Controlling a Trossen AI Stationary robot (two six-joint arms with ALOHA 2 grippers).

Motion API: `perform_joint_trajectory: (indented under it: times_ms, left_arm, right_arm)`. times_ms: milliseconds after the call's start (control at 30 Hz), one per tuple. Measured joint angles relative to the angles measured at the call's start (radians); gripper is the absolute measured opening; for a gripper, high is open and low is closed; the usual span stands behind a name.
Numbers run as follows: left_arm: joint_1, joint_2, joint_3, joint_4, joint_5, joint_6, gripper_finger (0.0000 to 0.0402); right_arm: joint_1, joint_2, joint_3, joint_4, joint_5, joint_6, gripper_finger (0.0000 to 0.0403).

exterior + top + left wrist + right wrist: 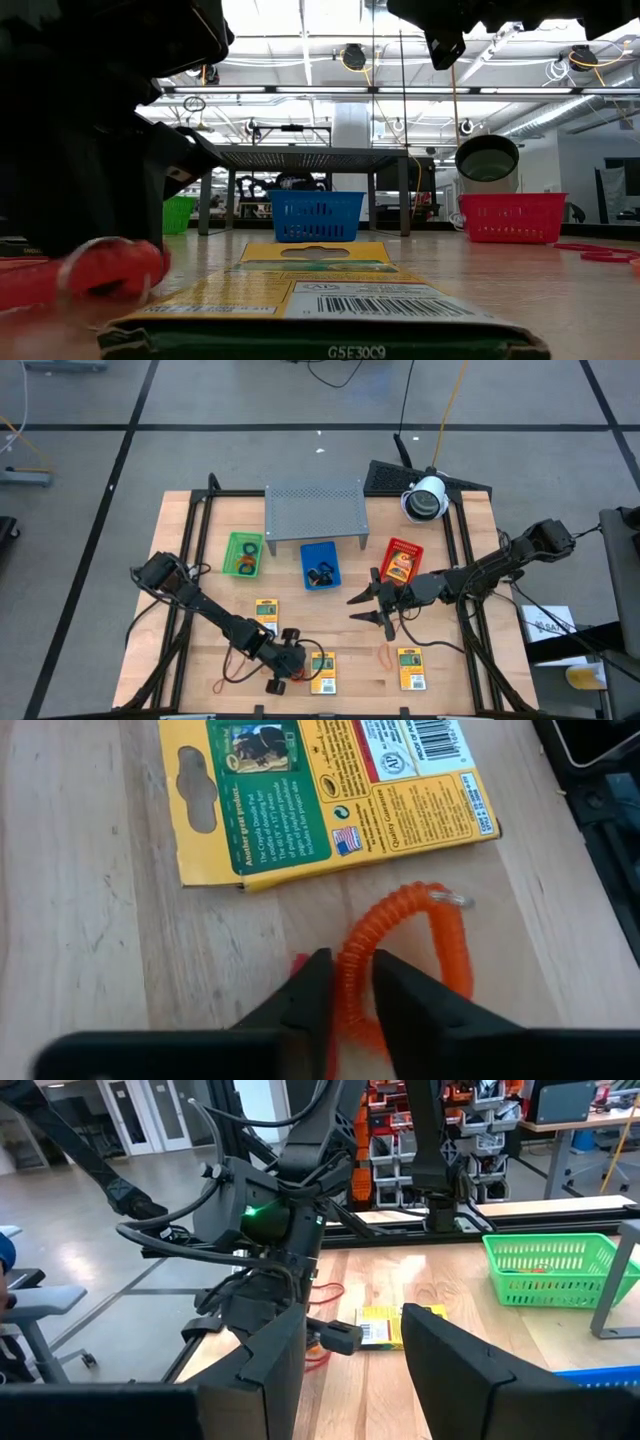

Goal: Pick & Place Office Desk Supplies
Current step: Put the orange spring keychain into the green bin

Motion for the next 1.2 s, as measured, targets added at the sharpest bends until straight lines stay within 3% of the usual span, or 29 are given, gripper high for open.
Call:
perform_joint_trajectory:
  times_ms: [100,167,300,533,767,933,1200]
  left_arm:
    - [0.000,0.000,0.000,0.008,0.001,-0.001,0.0025]
    - [0.000,0.000,0.000,0.012,0.004,-0.005,0.0013]
    - [-0.002,-0.016,-0.002,0.025,0.008,-0.014,0.0015]
    - [-0.001,-0.157,-0.002,0.031,-0.031,0.026,0.0008]
    - [0.019,-0.356,-0.002,0.025,-0.172,0.192,0.0007]
    - [0.077,-0.470,-0.002,0.025,-0.285,0.335,0.0004]
    - [0.250,-0.524,-0.001,0.000,-0.364,0.363,0.0005]
  right_arm:
    - [0.000,0.000,0.000,0.001,0.003,0.000,0.0155]
    - [0.000,0.000,0.000,0.001,0.033,0.003,0.0155]
    - [0.000,0.000,0.000,-0.001,0.100,0.030,0.0155]
    - [0.000,0.000,0.000,0.000,0.104,0.056,0.0155]
    - [-0.002,0.000,0.000,-0.001,0.104,0.045,0.0155]
    - [-0.002,0.000,0.000,-0.002,0.101,0.045,0.0155]
    - [-0.017,0.000,-0.001,0.010,0.102,0.009,0.0155]
